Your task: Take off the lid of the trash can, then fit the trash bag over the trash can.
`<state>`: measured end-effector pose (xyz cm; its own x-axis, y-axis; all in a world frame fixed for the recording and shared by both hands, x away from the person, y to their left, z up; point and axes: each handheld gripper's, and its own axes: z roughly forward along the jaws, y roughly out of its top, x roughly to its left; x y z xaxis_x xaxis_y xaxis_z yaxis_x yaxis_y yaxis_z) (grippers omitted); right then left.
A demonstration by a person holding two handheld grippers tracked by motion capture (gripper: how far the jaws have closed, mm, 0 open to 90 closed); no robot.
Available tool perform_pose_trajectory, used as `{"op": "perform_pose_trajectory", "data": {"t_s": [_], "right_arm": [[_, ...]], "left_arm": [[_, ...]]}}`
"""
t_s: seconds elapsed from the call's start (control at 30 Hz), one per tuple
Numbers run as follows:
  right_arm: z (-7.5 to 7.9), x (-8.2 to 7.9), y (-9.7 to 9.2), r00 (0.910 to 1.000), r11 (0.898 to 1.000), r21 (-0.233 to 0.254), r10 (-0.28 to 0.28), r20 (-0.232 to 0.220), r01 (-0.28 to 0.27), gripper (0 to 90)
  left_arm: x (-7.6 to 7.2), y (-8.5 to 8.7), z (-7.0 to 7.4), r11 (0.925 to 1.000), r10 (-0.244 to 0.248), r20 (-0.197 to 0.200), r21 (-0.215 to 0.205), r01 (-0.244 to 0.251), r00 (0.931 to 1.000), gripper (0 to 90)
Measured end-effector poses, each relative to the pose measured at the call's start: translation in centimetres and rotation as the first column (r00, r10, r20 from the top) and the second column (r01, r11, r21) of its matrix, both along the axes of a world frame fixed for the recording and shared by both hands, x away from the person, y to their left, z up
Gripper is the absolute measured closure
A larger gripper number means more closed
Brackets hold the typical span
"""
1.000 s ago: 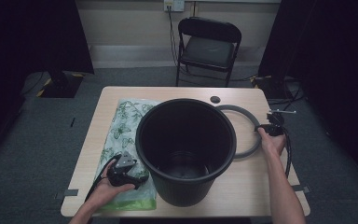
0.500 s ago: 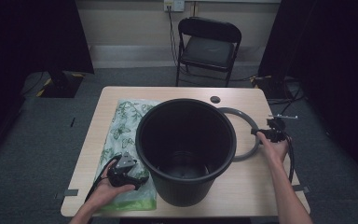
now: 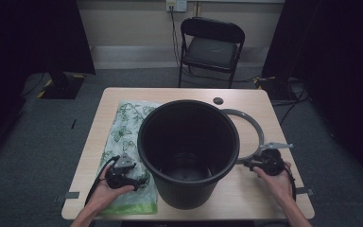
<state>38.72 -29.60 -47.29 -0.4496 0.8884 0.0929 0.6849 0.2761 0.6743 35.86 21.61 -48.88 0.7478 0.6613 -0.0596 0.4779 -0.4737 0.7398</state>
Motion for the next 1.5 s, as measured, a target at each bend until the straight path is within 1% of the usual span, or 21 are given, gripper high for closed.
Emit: {"op": "perform_pose_trajectory", "data": {"t_s": [0.07,0.17,0.23,0.3,0.4,0.5,0.57,0.6,0.67,0.73,0.83,0.93,1.0,1.03,1.13,1.23,1.27,1.37,1.43,1.47,1.5], "right_arm": [[-0.3,-0.5,1.3,0.9982,0.998,-0.020,0.059,0.008,-0.059,37.5],[-0.8,-0.7,2.6,0.9932,0.993,-0.014,0.115,0.015,-0.115,32.0],[-1.4,-0.7,3.4,0.9899,0.989,-0.044,0.142,0.000,-0.142,28.0],[-1.7,-0.6,3.8,0.9867,0.985,-0.076,0.158,0.038,-0.155,27.2],[-2.1,-0.5,3.9,0.9840,0.986,-0.066,0.160,0.078,-0.155,25.7],[-2.4,-0.7,3.8,0.9821,0.987,-0.053,0.159,0.102,-0.154,25.6],[-2.6,-0.8,3.7,0.9800,0.987,-0.044,0.160,0.119,-0.156,25.5],[-2.6,-0.9,3.6,0.9783,0.987,-0.041,0.162,0.129,-0.158,25.6],[-2.7,-0.9,3.6,0.9786,0.987,-0.040,0.159,0.130,-0.155,25.5],[-2.7,-0.9,3.6,0.9791,0.987,-0.040,0.157,0.129,-0.153,25.5],[-2.7,-0.9,3.6,0.9791,0.987,-0.040,0.157,0.129,-0.153,25.5],[-2.7,-0.9,3.6,0.9791,0.987,-0.039,0.157,0.129,-0.153,25.5],[-2.7,-0.9,3.6,0.9791,0.987,-0.039,0.157,0.129,-0.153,25.5],[-2.7,-0.9,3.6,0.9791,0.987,-0.039,0.157,0.129,-0.153,25.5],[-2.7,-0.9,3.6,0.9793,0.988,-0.039,0.156,0.129,-0.152,25.5],[-2.7,-0.9,3.7,0.9796,0.988,-0.039,0.153,0.130,-0.149,25.5],[-2.7,-0.9,3.7,0.9796,0.988,-0.040,0.153,0.130,-0.149,25.5],[-2.7,-0.9,3.7,0.9796,0.988,-0.040,0.154,0.130,-0.150,25.5],[-2.7,-0.9,3.7,0.9796,0.988,-0.040,0.153,0.130,-0.149,25.5],[-2.7,-0.9,3.7,0.9795,0.988,-0.040,0.154,0.130,-0.150,25.5],[-2.7,-0.9,3.7,0.9796,0.988,-0.039,0.153,0.130,-0.149,25.5]], "left_arm": [[0.2,0.7,0.9,0.9998,0.017,0.017,-0.012,-0.017,0.9997,23.1],[0.2,2.2,2.6,0.9913,0.081,0.066,-0.109,-0.073,0.9945,23.4],[0.8,2.9,3.3,0.9908,0.103,0.078,-0.097,-0.095,0.9916,23.8],[1.6,3.7,3.6,0.9849,0.162,0.115,-0.081,-0.153,0.9801,23.8],[3.3,5.2,3.4,0.9798,0.192,0.107,-0.078,-0.184,0.9756,23.9],[4.7,6.3,2.9,0.9642,0.239,0.074,-0.136,-0.228,0.9682,24.7],[5.8,6.9,2.5,0.9675,0.250,0.063,-0.055,-0.247,0.9662,24.7],[6.4,7.2,2.2,0.9611,0.274,0.060,-0.052,-0.271,0.9598,24.7],[7.2,7.9,1.7,0.9453,0.318,0.049,-0.095,-0.312,0.9470,24.7],[7.9,8.4,1.1,0.9372,0.340,0.045,-0.100,-0.334,0.9395,24.8],[8.8,9.0,0.2,0.9220,0.383,0.067,-0.089,-0.377,0.9213,25.5],[10.0,9.7,0.1,0.9220,0.383,0.008,-0.065,-0.382,0.9237,23.5],[10.7,10.0,0.1,0.9136,0.403,0.027,-0.073,-0.400,0.9150,23.3],[11.1,9.9,0.1,0.9131,0.403,0.016,-0.077,-0.400,0.9152,23.6],[12.4,9.6,-0.3,0.9269,0.373,-0.028,-0.029,-0.374,0.9272,20.6],[13.1,9.4,-1.0,0.9155,0.402,-0.012,0.001,-0.402,0.9154,21.0],[13.2,9.3,-1.2,0.9070,0.421,-0.004,-0.010,-0.421,0.9071,19.5],[13.4,9.0,-1.0,0.9042,0.427,0.001,0.020,-0.427,0.9044,18.8],[13.2,8.9,-1.1,0.9017,0.430,0.033,0.032,-0.431,0.9021,27.4],[13.0,8.9,-1.2,0.8933,0.448,0.044,0.015,-0.449,0.8928,32.0],[12.8,9.0,-1.2,0.8940,0.447,0.051,0.006,-0.448,0.8930,38.5]]}}
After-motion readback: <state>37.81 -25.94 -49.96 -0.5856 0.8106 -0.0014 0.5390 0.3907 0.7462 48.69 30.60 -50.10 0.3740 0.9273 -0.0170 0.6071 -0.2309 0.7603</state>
